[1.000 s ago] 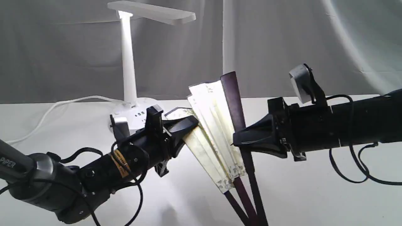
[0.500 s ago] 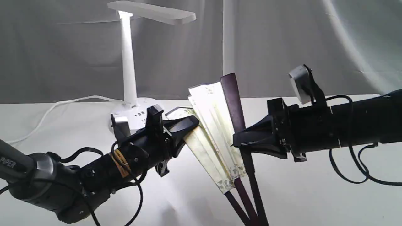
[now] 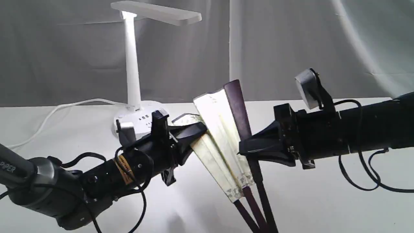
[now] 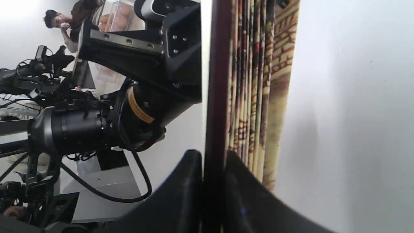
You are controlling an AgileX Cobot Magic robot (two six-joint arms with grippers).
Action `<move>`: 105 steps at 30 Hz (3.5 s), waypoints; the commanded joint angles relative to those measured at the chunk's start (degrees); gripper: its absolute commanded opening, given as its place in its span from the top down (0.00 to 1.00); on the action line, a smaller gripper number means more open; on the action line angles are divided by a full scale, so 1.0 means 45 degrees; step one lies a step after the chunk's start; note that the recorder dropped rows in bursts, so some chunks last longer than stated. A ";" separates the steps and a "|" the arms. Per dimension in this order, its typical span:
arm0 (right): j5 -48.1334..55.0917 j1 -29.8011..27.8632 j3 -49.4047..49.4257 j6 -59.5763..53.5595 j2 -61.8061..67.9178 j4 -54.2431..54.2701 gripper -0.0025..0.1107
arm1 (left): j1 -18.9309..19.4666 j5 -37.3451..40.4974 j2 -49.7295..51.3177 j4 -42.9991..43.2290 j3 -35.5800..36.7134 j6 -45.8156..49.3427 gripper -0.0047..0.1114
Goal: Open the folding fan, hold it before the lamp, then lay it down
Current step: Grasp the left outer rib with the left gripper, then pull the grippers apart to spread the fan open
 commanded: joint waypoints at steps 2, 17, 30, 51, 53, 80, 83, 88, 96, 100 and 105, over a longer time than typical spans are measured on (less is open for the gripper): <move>0.0004 0.0033 -0.0017 -0.0217 -0.0109 0.0394 0.78 | -0.0038 0.0288 -0.0158 0.0802 -0.0008 -0.0164 0.96; -0.1732 0.0033 -0.0017 -0.0436 -0.0109 0.1409 0.61 | -0.0038 0.0288 -0.0158 0.2495 -0.0008 -0.0565 0.96; -0.2700 0.0033 -0.0017 -0.0716 0.0560 0.2704 0.67 | -0.0038 0.0288 -0.0158 0.2041 -0.0008 -0.0781 0.96; -0.4571 0.0033 -0.0017 -0.1366 0.0803 0.3893 0.98 | 0.0614 0.0288 -0.0158 0.1233 -0.0008 -0.0781 0.96; -0.4794 0.0033 -0.0017 -0.1494 0.0803 0.3893 0.98 | 0.0762 0.0288 -0.0158 0.1232 -0.0008 -0.0781 0.96; -0.5957 -0.1870 -0.0083 -0.1725 0.0803 0.3893 0.98 | 0.1925 0.0288 -0.0158 -0.0274 -0.0008 -0.0831 0.96; -0.6006 -0.2283 -0.0083 -0.1725 0.0803 0.3893 0.98 | 0.1986 0.0288 -0.0158 -0.0827 0.0014 -0.0831 0.96; -0.5781 -0.2898 -0.0083 -0.1725 0.0803 0.3893 0.98 | 0.1986 0.0288 -0.0158 -0.1394 0.0014 -0.0831 0.96; -0.5429 -0.3836 -0.0083 -0.1725 0.0803 0.3893 0.98 | 0.1937 0.0288 -0.0433 -0.3199 0.1151 -0.0562 0.96; -0.5141 -0.4203 -0.0083 -0.1700 0.0803 0.3893 0.98 | 0.1939 0.0288 -0.0920 -0.3958 0.1972 0.0260 0.96; -0.4785 -0.4436 -0.0083 -0.1700 0.0803 0.3893 0.98 | 0.1939 0.0288 -0.1541 -0.4507 0.2553 0.0710 0.96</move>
